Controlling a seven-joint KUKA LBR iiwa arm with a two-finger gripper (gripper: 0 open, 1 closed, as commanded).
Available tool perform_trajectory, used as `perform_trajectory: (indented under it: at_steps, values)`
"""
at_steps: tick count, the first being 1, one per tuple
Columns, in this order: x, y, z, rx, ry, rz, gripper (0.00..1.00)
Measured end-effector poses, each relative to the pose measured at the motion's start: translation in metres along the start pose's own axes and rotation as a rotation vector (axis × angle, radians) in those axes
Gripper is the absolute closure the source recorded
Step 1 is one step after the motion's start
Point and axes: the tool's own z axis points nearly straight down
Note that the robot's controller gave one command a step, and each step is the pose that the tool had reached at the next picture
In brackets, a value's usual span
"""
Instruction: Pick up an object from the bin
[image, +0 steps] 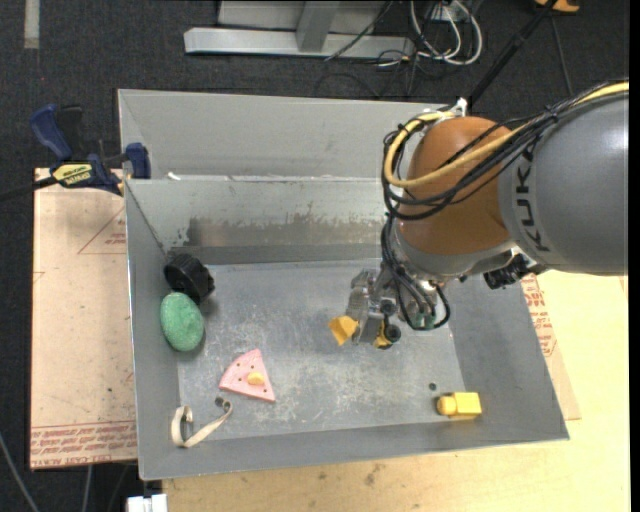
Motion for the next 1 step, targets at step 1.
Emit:
perform_trajectory:
  at_steps: [1]
  values:
    - [-0.0125, 0.0046, -0.0291, 0.000, 0.002, 0.002, 1.00]
